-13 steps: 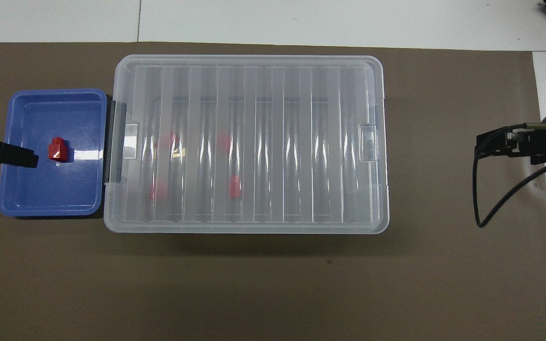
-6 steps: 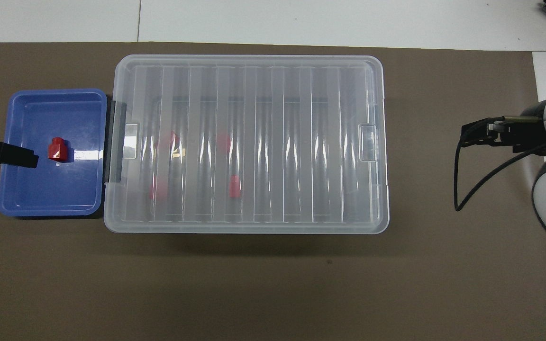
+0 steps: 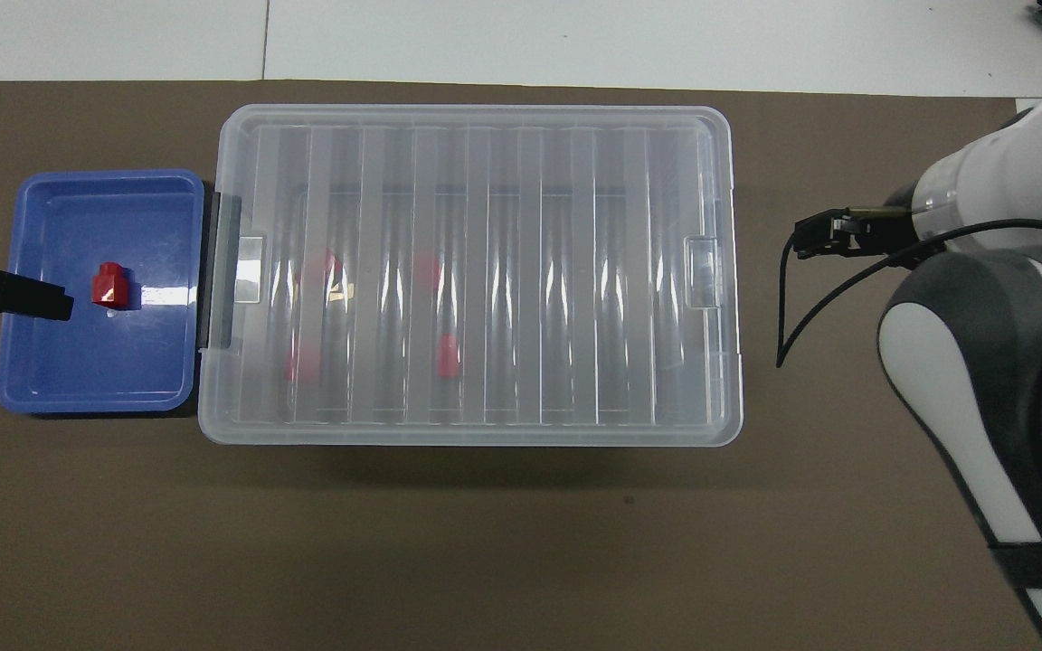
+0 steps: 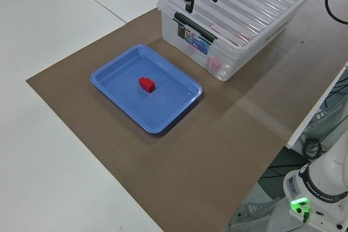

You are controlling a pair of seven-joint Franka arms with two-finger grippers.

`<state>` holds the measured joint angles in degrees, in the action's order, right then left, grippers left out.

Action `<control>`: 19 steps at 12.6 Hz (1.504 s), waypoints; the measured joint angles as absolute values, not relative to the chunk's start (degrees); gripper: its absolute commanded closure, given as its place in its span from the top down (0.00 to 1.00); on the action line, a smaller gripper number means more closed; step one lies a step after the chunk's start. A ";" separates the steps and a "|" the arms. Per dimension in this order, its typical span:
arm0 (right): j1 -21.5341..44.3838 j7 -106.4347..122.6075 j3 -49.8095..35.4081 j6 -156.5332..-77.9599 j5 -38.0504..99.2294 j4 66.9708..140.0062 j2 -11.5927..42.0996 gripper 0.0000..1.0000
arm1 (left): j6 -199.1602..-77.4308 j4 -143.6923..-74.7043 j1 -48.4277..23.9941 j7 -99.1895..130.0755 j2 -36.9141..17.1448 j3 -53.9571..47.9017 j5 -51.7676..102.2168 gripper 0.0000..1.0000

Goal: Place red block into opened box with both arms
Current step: 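Move the right gripper to the near edge of the clear lid, then slide the clear lid toward the right gripper to open the box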

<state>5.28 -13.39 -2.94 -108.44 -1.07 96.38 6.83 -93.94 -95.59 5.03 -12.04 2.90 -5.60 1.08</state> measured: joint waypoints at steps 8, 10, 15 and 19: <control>11.47 -18.26 -3.02 -114.84 -1.11 101.43 10.59 1.00 | -93.94 -95.59 5.03 -12.04 2.90 -5.60 1.08 1.00; 11.22 -18.26 -2.88 -114.48 -1.21 101.98 10.27 1.00 | -93.94 -95.59 5.03 -12.04 2.90 -5.60 1.08 1.00; 9.90 -17.33 -2.63 -112.11 -2.04 102.29 9.10 1.00 | -93.94 -95.59 5.03 -12.04 2.90 -5.60 1.08 1.00; 7.61 -13.28 -2.63 -112.05 -2.04 103.70 8.25 1.00 | -93.94 -95.59 5.03 -12.04 2.90 -5.60 1.08 1.00</control>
<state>7.61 -13.28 -2.63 -112.05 -2.04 103.70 8.25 -93.94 -95.59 5.03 -12.04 2.90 -5.60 1.08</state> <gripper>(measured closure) 0.000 0.000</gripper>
